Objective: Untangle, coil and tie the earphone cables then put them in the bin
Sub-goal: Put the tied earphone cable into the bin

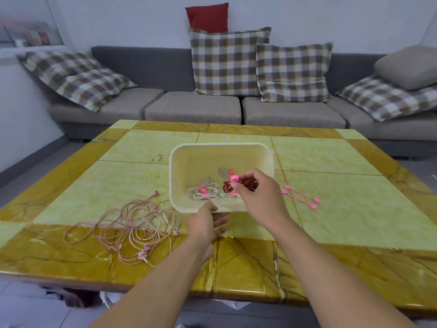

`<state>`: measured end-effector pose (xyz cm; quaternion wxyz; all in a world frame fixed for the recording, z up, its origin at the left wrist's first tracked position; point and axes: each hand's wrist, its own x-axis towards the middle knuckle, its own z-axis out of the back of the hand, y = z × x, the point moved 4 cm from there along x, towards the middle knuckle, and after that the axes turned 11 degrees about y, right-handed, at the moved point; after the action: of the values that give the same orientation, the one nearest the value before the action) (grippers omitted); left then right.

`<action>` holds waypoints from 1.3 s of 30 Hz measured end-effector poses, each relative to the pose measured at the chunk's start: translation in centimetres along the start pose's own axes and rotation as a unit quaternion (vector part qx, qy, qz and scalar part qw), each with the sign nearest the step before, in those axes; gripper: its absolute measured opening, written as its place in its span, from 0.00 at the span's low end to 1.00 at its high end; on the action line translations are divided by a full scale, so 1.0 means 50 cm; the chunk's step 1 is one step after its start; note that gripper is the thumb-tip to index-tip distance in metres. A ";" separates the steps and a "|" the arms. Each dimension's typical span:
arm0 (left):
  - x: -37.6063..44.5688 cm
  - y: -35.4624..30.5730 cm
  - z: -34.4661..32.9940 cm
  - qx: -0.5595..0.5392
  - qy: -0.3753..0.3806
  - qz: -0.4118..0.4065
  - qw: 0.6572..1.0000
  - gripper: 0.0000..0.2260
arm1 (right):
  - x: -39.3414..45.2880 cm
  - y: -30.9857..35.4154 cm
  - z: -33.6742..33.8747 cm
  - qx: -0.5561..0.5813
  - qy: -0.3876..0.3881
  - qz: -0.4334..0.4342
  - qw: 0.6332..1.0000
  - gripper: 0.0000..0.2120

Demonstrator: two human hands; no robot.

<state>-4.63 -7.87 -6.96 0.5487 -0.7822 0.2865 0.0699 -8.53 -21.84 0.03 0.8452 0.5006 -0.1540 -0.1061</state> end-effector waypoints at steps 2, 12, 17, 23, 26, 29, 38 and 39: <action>-0.002 -0.001 -0.001 0.003 0.013 -0.005 1.000 0.04 | 0.035 -0.006 -0.022 -0.031 0.018 -0.031 0.999 0.04; 0.002 0.017 -0.021 -0.014 0.044 -0.001 0.999 0.07 | 0.203 -0.028 -0.100 -0.026 0.071 -0.079 0.994 0.09; 0.015 -0.002 -0.024 -0.027 0.042 -0.040 0.998 0.08 | 0.234 -0.035 -0.141 -0.132 0.119 -0.075 0.981 0.11; 0.019 -0.017 -0.038 -0.030 0.062 -0.083 0.994 0.07 | 0.230 0.005 -0.080 -0.304 0.147 -0.046 0.940 0.22; 0.026 -0.040 -0.044 -0.022 0.056 -0.112 0.992 0.09 | 0.203 0.029 -0.056 -0.304 0.107 -0.027 0.946 0.23; 0.030 -0.054 -0.056 -0.026 0.037 -0.141 0.989 0.09 | 0.159 0.038 -0.042 -0.286 0.043 0.004 0.957 0.20; 0.070 -0.086 -0.070 -0.049 0.088 -0.152 0.983 0.07 | -0.015 -0.014 -0.013 -0.180 -0.111 0.120 0.970 0.11; 0.070 -0.084 -0.051 -0.029 0.082 -0.155 0.984 0.06 | -0.023 -0.018 -0.025 -0.180 -0.107 0.129 0.969 0.11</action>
<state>-0.06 -10.46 -4.01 0.5046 -0.8358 0.2040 -0.0723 -9.15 -20.86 -1.48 0.9066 0.3022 -0.2849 -0.0752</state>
